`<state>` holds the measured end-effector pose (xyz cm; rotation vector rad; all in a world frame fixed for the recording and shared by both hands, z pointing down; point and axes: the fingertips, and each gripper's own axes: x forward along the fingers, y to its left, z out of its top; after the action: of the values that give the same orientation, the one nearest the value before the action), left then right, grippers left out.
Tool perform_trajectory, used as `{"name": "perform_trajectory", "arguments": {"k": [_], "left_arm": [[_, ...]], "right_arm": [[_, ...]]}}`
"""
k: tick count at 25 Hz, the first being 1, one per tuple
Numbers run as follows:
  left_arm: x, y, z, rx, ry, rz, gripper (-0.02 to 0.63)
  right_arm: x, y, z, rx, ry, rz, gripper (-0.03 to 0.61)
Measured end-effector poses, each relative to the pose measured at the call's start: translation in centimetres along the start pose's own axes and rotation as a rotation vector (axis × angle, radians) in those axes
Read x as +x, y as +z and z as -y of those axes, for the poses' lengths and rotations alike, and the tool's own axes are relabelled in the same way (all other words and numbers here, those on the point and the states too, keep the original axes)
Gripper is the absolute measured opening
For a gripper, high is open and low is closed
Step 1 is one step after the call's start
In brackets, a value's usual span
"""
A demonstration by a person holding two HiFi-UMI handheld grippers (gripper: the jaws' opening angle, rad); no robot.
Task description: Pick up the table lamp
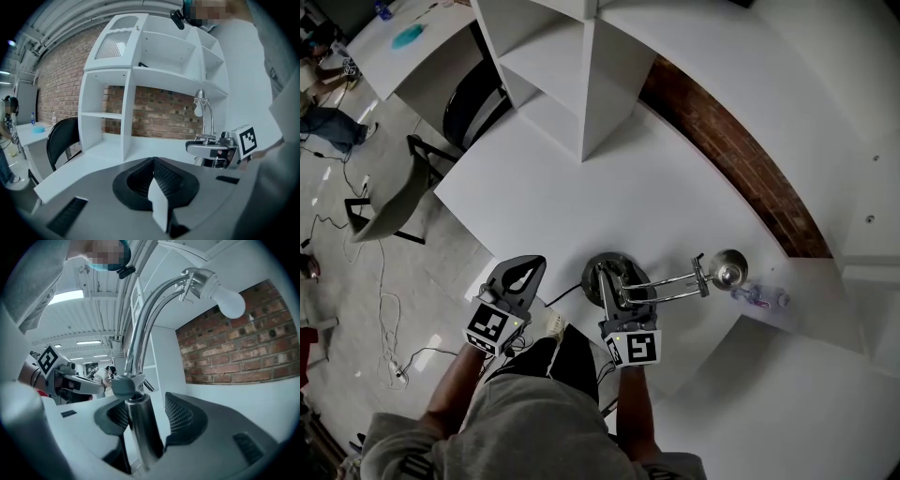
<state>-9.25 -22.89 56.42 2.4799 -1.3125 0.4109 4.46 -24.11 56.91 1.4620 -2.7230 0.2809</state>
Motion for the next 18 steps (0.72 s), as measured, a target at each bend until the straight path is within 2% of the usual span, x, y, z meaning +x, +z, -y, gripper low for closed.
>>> {"name": "perform_trajectory", "arguments": {"k": [10, 12, 14, 18], "left_arm": [[-0.1, -0.4, -1.4, -0.008, 0.04, -0.013, 0.003], [0.0, -0.6, -1.4, -0.01, 0.041, -0.016, 0.003], [0.2, -0.7, -1.4, -0.012, 0.041, -0.02, 0.003], [0.5, -0.7, -1.3, -0.01, 0.037, -0.022, 0.003]], "right_arm": [[1.6, -0.1, 0.2, -0.018, 0.014, -0.002, 0.195], [1.8, -0.1, 0.0, -0.043, 0.017, -0.004, 0.156], [1.9, 0.1, -0.3, -0.059, 0.017, -0.007, 0.087], [1.9, 0.1, -0.4, -0.089, 0.018, 0.0, 0.061]]}}
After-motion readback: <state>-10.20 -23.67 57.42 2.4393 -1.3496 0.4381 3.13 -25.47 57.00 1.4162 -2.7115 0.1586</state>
